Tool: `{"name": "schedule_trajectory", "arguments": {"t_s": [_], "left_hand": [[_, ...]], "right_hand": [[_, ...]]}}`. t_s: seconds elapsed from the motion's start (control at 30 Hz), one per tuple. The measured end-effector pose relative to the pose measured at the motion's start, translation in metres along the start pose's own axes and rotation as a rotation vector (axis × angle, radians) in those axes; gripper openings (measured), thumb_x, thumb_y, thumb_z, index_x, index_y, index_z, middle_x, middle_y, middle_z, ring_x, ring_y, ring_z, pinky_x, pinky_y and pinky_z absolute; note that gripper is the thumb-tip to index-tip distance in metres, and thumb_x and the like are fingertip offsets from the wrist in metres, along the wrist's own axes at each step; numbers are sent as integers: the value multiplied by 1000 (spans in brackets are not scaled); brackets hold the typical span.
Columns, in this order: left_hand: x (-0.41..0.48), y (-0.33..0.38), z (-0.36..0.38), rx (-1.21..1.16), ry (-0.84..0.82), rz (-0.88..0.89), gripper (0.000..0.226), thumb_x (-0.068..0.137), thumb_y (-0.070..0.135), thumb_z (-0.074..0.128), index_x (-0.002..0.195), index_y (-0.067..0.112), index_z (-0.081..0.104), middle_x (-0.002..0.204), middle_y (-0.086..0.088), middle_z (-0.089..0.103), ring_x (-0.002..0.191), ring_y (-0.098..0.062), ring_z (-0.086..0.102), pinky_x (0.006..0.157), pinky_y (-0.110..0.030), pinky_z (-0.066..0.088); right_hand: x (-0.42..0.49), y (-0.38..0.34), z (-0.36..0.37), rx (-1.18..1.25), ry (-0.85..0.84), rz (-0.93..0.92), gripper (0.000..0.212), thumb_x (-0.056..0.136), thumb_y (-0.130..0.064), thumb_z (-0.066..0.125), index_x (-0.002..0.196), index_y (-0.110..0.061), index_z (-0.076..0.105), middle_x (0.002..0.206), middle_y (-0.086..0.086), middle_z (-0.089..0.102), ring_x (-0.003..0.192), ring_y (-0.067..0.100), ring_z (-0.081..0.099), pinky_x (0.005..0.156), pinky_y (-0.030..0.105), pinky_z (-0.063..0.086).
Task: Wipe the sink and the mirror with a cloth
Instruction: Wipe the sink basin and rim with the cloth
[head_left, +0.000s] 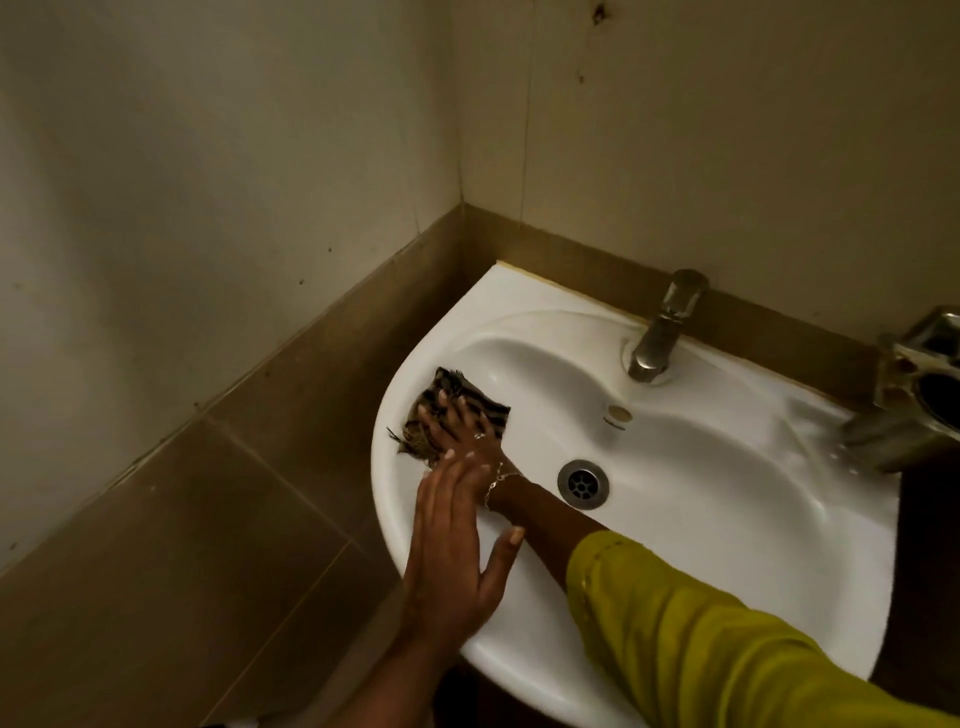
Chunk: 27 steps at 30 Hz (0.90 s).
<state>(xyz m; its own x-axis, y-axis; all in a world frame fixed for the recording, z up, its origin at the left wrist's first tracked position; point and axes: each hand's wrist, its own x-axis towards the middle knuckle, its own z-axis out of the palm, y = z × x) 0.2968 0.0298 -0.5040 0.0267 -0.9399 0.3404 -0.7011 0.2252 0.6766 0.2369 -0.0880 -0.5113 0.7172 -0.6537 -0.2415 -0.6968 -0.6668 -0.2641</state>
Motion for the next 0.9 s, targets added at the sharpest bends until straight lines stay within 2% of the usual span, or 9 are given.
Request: {"name": "schedule_trajectory", "arguments": {"t_s": [0.07,0.17,0.3,0.43,0.5,0.63,0.7,0.8,0.9], "left_hand": [[0,-3,2,5,24,16,61,91,59,29,129,12,40,135,-11,46,133,-19,29,102,-48,30],[1,-3,2,34,53,7,57,92,58,29,127,15,38,132,-5,45,132,-15,29,100,-47,30],[1,-4,2,25,80,9,54,91,59,28,127,19,38,132,-3,45,132,-13,28,105,-43,27],[1,-5,3,28,64,15,53,92,57,28,126,18,39,131,-4,47,132,-13,30,112,-35,18],[1,-5,4,38,79,24,53,93,56,29,125,16,40,130,-6,50,131,-14,32,113,-33,17],[0,-6,3,51,56,28,52,93,54,30,124,14,40,127,-11,53,128,-17,35,112,-34,18],[1,-6,4,54,51,29,52,93,54,30,124,13,41,127,-11,53,129,-17,35,113,-35,18],[0,-7,5,51,52,35,53,93,55,31,124,14,41,128,-11,52,130,-16,33,113,-36,18],[1,-7,6,57,53,54,54,93,54,31,123,12,44,128,-10,52,129,-15,34,113,-37,17]], "right_hand": [[21,18,10,-164,86,136,77,81,-56,23,148,-22,8,157,12,-1,143,37,-1,114,58,9],[41,60,15,-363,142,256,78,66,-32,67,138,-29,38,145,6,42,130,40,38,107,59,26],[25,76,2,-529,221,319,64,63,-27,68,126,-31,55,134,-1,55,125,26,50,111,48,4],[5,76,6,-560,117,483,55,84,-26,53,138,-29,39,152,-1,27,143,25,18,98,47,-36],[-4,79,9,-555,119,522,53,85,-26,53,136,-28,42,153,-2,26,143,23,17,98,47,-36],[-11,81,32,-445,136,524,43,68,-22,56,109,-24,68,131,-1,58,125,21,50,114,44,-16],[-12,73,39,-328,124,535,50,77,-20,50,127,-17,55,143,7,44,135,25,37,112,48,-20],[3,61,50,-38,65,570,59,96,-18,33,148,-21,5,157,7,-6,144,26,-4,113,53,-8],[13,52,46,207,54,500,53,100,-21,25,148,-26,1,157,5,-12,144,25,-9,114,52,-1]]}}
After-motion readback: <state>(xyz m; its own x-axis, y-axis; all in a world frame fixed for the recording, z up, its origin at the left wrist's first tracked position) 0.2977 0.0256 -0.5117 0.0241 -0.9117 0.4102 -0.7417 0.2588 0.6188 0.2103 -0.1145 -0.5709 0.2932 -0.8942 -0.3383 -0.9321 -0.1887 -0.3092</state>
